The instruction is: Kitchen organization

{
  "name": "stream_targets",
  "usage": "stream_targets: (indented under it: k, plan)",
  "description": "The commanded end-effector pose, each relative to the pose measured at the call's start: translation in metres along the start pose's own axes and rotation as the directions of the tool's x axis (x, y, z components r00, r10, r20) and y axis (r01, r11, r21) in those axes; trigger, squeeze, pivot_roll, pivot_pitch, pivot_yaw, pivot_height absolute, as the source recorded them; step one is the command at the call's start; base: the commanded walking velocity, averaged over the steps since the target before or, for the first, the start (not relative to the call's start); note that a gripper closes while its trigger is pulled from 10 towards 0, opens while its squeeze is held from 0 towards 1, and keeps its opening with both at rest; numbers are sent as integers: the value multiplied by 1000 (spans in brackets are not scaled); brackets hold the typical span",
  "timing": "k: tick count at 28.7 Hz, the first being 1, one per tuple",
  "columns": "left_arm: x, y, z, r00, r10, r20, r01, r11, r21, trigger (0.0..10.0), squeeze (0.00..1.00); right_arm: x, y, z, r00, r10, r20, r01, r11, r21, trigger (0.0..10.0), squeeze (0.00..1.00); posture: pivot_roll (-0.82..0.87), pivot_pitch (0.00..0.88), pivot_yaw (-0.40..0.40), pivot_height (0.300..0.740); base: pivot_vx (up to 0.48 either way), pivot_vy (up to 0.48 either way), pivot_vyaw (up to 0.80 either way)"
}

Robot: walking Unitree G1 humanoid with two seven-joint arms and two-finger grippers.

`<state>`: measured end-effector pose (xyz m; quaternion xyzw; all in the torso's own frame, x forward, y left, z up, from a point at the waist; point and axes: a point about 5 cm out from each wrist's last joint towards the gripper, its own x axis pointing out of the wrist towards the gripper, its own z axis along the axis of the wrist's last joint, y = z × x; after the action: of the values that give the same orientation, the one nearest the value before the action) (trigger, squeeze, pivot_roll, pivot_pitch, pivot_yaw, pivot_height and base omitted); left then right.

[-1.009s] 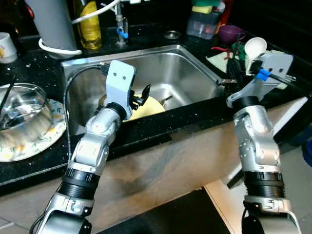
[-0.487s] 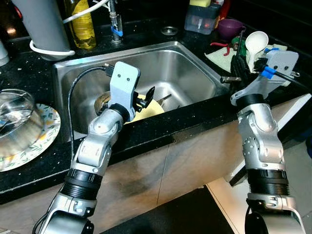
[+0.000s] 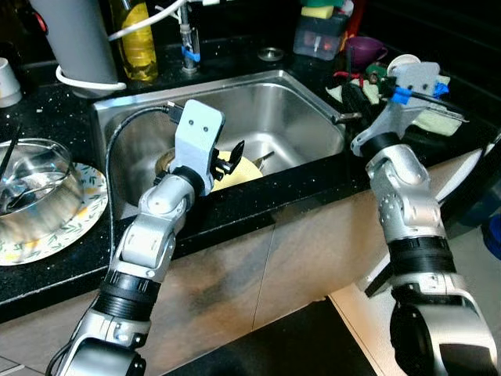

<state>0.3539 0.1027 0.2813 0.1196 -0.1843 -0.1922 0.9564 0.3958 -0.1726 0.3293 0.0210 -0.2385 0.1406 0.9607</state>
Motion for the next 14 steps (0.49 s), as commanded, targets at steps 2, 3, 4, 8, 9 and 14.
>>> stream_targets:
  k: [2,3,4,8,9,14]
  plan:
    - [-4,2,-8,999,4,-48,-2,999,54,10000,0,5,8,-21,992,68,-105,-63,997,51,10000,0,-87,225,-28,740,0,0,0]
    - [-4,2,-8,999,4,-48,-2,999,54,10000,0,5,8,-21,992,68,-105,-63,997,51,10000,0,-87,225,-28,740,0,0,0]
    - [-5,5,-8,998,4,-63,1,997,83,10000,0,13,20,-27,981,134,-142,-117,986,120,10000,0,-80,233,-28,740,0,0,0]
    - [-6,7,-7,998,2,-69,5,995,99,10000,0,20,35,-30,967,199,-157,-172,970,173,10000,0,-76,238,-28,740,0,0,0]
    - [-6,9,-6,998,5,-70,2,995,102,10000,0,23,42,-30,962,227,-152,-191,957,219,10000,0,-73,244,-27,740,0,0,0]
    - [-7,14,-3,997,27,-66,-20,995,102,10000,0,31,63,-31,943,297,-148,-243,923,299,10000,0,-62,258,-34,740,0,0,0]
